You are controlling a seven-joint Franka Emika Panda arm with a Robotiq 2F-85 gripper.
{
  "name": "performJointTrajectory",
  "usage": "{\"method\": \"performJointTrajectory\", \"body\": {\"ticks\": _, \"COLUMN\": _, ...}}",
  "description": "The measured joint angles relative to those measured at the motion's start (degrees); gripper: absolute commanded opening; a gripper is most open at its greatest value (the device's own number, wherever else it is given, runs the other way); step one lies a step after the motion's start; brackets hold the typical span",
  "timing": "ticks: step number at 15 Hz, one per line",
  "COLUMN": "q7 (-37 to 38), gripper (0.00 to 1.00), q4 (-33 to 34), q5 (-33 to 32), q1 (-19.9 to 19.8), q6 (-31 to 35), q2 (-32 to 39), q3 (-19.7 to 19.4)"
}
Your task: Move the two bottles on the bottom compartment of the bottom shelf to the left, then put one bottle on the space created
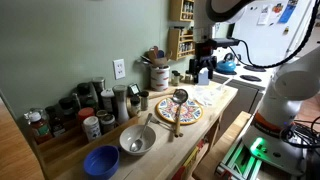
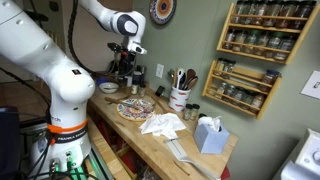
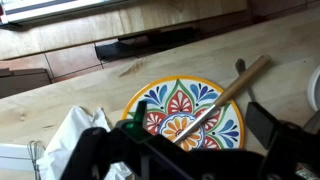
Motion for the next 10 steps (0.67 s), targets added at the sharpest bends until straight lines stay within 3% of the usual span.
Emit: {"method": "performJointTrajectory", "body": {"ticks": 10, "q7": -0.26, "gripper": 1.0, "q4": -0.11, "q5": -1.06, "q1": -0.49, "q6": 0.81, "q2": -0.02, "q3": -0.5}}
